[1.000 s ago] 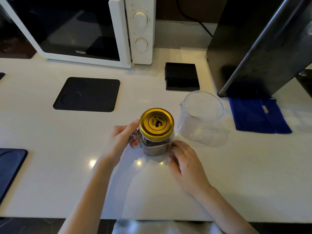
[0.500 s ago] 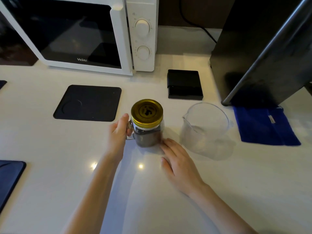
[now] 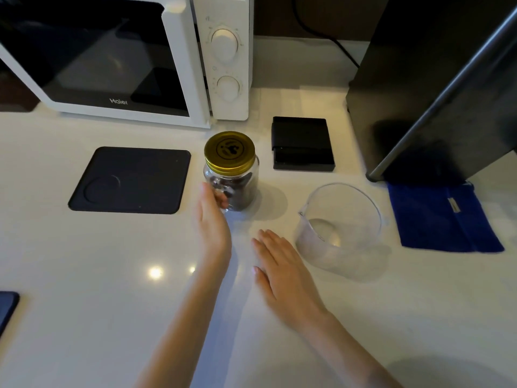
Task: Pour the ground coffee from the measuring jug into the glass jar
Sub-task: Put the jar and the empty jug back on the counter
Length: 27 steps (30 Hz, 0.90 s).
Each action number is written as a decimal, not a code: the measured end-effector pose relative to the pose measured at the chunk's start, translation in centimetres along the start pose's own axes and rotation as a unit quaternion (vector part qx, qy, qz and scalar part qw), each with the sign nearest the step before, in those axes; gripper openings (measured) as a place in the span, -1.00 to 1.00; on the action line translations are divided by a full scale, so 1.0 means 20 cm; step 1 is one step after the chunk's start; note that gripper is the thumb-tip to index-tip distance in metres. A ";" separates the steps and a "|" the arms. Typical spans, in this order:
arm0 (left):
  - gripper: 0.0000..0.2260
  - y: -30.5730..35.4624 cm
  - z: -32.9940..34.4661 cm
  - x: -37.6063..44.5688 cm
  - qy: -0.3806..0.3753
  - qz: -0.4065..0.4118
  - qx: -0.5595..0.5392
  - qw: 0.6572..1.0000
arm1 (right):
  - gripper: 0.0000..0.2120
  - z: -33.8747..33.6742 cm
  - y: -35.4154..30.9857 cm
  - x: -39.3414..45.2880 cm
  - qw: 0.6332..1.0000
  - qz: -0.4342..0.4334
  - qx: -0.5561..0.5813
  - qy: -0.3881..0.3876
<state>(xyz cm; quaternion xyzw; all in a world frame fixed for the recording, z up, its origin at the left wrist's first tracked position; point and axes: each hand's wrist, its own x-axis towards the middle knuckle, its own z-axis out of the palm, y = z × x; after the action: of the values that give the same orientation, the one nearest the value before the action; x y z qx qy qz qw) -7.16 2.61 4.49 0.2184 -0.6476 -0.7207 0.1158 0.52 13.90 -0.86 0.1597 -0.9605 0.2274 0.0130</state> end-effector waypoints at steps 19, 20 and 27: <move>-0.11 0.04 0.19 0.05 -0.390 -0.111 0.116 0.907 | -0.56 -0.01 0.00 0.00 1.000 -0.008 0.025 0.017; -0.23 0.05 0.18 0.04 -0.403 -0.111 0.093 0.904 | -0.56 -0.01 0.00 0.00 0.999 -0.008 0.025 0.018; -0.83 0.23 -0.09 0.02 -0.307 0.115 0.291 0.899 | -0.57 0.00 0.00 0.01 0.999 -0.013 0.022 0.031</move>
<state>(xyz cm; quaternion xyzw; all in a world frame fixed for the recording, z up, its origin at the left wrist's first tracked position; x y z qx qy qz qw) -7.21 0.22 8.88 -0.0653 -0.8524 -0.5134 -0.0753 0.36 13.92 -0.88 0.1650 -0.9523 0.2531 0.0420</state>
